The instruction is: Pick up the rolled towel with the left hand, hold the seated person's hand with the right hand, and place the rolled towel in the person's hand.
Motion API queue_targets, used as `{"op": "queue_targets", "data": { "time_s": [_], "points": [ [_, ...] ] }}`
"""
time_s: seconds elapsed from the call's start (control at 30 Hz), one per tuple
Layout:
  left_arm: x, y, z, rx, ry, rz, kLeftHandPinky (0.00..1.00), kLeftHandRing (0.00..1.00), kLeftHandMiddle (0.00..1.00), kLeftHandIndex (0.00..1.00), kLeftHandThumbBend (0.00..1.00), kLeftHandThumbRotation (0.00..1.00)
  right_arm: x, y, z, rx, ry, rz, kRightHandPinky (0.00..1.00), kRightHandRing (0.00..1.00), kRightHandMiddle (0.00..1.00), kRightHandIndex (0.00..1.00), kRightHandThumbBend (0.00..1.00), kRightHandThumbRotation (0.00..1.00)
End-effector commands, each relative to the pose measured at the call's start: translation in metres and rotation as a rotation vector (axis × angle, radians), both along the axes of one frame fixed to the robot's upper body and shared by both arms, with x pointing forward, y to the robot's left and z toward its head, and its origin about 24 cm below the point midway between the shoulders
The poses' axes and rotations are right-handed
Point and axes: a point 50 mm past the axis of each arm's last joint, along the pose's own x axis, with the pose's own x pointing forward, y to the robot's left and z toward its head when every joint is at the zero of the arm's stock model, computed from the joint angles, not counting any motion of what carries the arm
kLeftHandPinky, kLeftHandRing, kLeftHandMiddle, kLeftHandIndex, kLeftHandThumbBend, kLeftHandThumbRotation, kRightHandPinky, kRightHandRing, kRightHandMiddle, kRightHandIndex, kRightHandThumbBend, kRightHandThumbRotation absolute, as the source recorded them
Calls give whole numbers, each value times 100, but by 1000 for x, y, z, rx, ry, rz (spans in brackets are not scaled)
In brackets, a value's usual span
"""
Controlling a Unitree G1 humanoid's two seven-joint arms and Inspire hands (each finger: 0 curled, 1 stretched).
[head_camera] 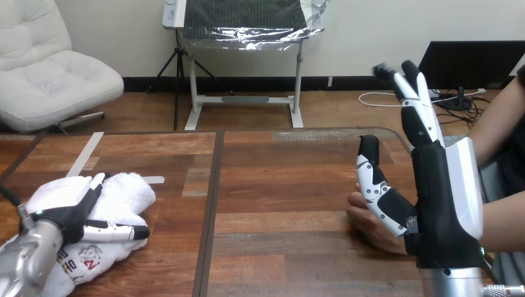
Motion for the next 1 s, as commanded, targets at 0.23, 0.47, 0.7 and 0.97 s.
{"op": "queue_targets", "data": {
  "time_s": [0.23, 0.47, 0.7, 0.97],
  "points": [
    [3, -10, -6, 58, 87, -3, 91, 91, 92, 93, 100, 70, 6, -1, 21, -11, -112, 5, 100, 100, 99, 87, 0, 0],
    [2, -12, -7, 77, 91, -7, 62, 66, 70, 76, 100, 65, 6, -2, 22, -16, -117, 6, 100, 99, 96, 82, 0, 0],
    [1, -13, -10, 36, 28, 28, 44, 47, 54, 58, 91, 53, 6, -2, 22, -14, -121, 7, 100, 98, 93, 79, 0, 0],
    [-3, -13, -12, -36, -120, 25, 34, 38, 43, 48, 69, 34, 6, -2, 23, -23, -125, -1, 100, 94, 89, 75, 0, 0]
  ]
}}
